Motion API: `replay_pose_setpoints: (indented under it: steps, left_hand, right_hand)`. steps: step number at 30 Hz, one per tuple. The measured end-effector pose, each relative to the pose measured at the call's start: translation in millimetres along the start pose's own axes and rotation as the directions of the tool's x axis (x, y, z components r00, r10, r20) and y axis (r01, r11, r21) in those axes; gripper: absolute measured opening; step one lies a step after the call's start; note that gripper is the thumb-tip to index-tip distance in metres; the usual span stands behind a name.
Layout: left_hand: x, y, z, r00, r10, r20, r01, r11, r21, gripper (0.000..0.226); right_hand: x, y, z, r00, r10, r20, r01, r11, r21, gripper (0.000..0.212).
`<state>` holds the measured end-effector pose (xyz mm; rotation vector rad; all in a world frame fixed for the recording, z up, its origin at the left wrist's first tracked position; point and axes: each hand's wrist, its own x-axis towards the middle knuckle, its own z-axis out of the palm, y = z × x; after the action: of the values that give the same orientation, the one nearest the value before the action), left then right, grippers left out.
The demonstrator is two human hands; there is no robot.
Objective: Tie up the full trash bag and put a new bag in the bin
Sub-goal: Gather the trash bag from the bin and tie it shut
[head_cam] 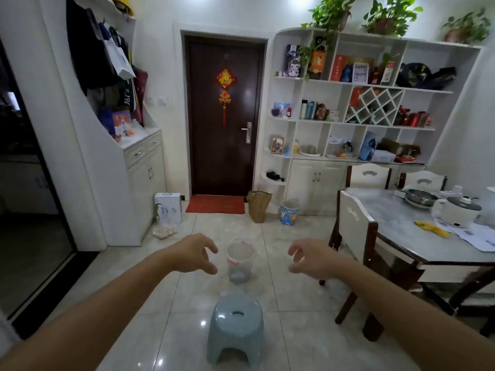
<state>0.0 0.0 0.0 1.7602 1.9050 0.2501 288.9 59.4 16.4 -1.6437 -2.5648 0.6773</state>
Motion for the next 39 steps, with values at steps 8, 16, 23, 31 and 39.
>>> replay_pose_setpoints:
  steps: [8,16,23,31,39]
  left_hand:
    - [42.3,-8.7,14.3,0.999,-0.052,0.002,0.052,0.998,-0.034,0.055]
    - [135.1,-58.3,5.2,0.999,-0.041,0.008,0.042,0.999,-0.034,0.048]
    - [227.8,-100.7,-16.0,0.997,-0.038,0.069,0.038,0.999,-0.002,0.047]
    - [325.8,-118.2,-31.9,0.993,-0.048,0.108,0.046,0.999,0.024,0.046]
    - [439.3,-103.5,-40.7,0.986,-0.089,0.141,0.085,0.996,0.036,0.049]
  right_hand:
    - [54.4,4.7,19.4,1.000,0.013,-0.011,-0.012,0.998,0.060,0.041]
    - [161.0,-3.9,53.3,0.998,0.049,-0.037,-0.048,0.998,0.034,0.032]
    - [243.0,-20.9,66.5,0.991,0.128,-0.026,-0.126,0.991,0.044,0.034]
    - [331.9,3.6,65.1,0.986,0.165,0.033,-0.167,0.984,0.065,0.037]
    - [460.5,72.4,27.7,0.995,0.073,0.074,-0.074,0.997,0.011,0.039]
